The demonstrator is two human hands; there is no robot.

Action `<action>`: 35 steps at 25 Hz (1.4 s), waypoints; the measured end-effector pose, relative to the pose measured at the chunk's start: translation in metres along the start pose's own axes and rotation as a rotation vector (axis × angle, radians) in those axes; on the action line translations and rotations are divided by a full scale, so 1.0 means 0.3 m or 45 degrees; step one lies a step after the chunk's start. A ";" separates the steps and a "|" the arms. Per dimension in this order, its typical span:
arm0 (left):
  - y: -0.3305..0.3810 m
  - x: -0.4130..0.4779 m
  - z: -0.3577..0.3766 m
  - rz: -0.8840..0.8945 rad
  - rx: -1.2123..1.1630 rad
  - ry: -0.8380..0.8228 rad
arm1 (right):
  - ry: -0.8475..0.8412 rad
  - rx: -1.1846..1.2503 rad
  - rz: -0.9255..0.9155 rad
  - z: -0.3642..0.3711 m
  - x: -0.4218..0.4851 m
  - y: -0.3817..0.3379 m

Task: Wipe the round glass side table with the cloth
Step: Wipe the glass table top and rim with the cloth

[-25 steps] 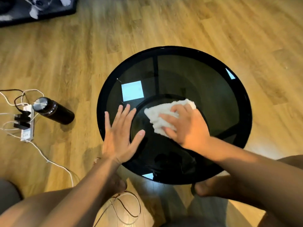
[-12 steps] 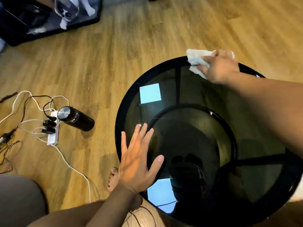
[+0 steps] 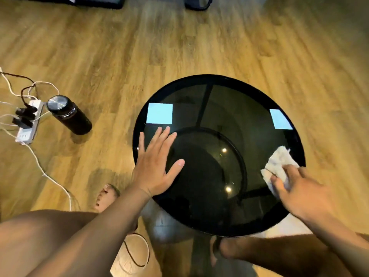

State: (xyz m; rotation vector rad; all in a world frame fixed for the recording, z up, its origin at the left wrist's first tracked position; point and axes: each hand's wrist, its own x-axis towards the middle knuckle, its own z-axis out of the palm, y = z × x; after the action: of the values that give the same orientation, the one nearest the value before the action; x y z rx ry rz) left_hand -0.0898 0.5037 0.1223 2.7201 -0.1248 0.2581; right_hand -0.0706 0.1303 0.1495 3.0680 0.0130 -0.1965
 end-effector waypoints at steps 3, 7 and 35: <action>0.001 -0.007 0.000 0.004 -0.140 0.066 | -0.036 0.043 -0.091 -0.013 -0.265 -0.227; 0.005 -0.018 -0.003 -0.054 -0.411 0.177 | -0.098 0.138 -0.325 -0.019 -0.366 -0.614; -0.219 -0.107 -0.057 -1.838 -1.816 0.801 | -0.128 -0.111 -1.520 -0.328 0.208 -1.173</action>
State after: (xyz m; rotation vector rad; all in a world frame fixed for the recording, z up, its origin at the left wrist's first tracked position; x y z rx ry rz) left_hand -0.1159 0.5723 0.1060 0.7877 1.2178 0.3313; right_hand -0.0006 0.4882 0.2155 2.5114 1.7382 -0.3646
